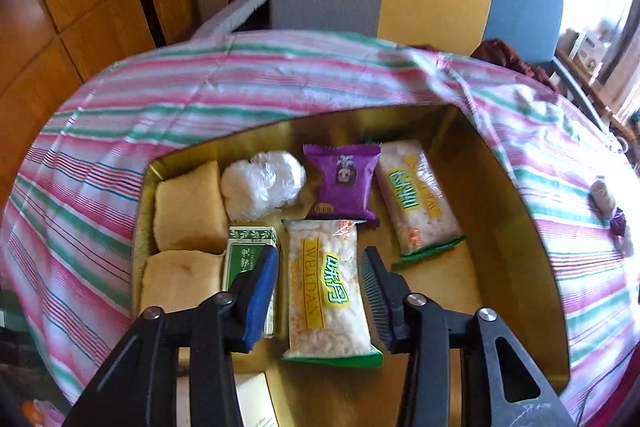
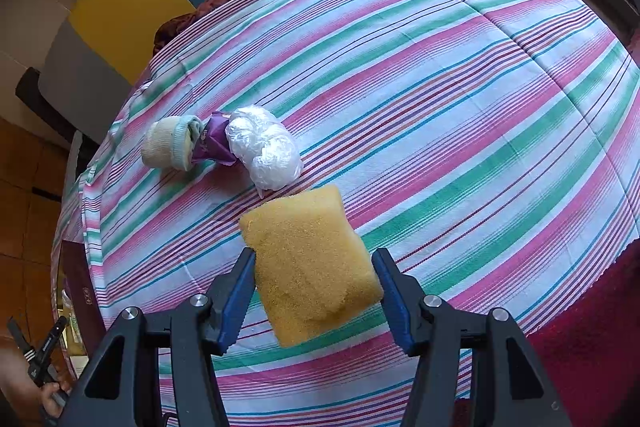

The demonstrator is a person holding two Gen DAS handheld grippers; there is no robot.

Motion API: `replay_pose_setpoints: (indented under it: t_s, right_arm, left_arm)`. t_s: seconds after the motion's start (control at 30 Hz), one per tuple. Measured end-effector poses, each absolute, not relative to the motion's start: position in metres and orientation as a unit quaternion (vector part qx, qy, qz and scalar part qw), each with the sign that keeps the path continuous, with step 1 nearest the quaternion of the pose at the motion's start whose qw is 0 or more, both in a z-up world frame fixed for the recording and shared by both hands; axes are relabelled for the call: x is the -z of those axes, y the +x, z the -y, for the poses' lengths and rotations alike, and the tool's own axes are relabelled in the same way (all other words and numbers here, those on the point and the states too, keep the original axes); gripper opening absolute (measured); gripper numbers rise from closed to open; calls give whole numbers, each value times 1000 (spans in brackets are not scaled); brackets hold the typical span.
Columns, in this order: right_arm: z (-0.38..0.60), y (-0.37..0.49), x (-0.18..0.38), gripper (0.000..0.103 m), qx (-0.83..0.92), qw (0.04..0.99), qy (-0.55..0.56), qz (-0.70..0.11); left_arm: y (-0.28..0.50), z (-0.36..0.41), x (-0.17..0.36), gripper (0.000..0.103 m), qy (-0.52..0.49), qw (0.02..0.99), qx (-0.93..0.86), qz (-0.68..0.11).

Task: Organize objects
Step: 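Carry the WEIDAN packet into the gold tray and open the left gripper, then carry the yellow sponge into the gold tray and open the right gripper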

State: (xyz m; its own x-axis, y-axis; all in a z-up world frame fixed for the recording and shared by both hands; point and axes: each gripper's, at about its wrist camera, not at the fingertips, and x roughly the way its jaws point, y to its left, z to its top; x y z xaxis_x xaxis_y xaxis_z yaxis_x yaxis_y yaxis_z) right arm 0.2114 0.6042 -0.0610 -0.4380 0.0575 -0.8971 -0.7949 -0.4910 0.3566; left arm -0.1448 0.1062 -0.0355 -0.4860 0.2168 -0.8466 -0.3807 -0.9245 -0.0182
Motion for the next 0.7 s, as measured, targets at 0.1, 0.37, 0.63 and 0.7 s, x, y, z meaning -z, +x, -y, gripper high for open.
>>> replay_pose_setpoints:
  t_s: [0.1,0.37,0.63,0.7]
  right_arm:
    - [-604,211,61,59,-739,289,-446,-414]
    - [-601,209,63,59,-736,286,-460,-406]
    - [-581,198,55,59,-746,278,-479,-371]
    - [-569,189,51,59,-752,267,-483,-361]
  left_arm:
    - [-127,-101,21,50,-449,177,-873,-78]
    - [-74,-95,-5,57,-391,195,-897,-71]
    - [-43,-92,-15,62,-363,211,-905,-73]
    - [-40,-91,-14,62,-363,213,-904,-73]
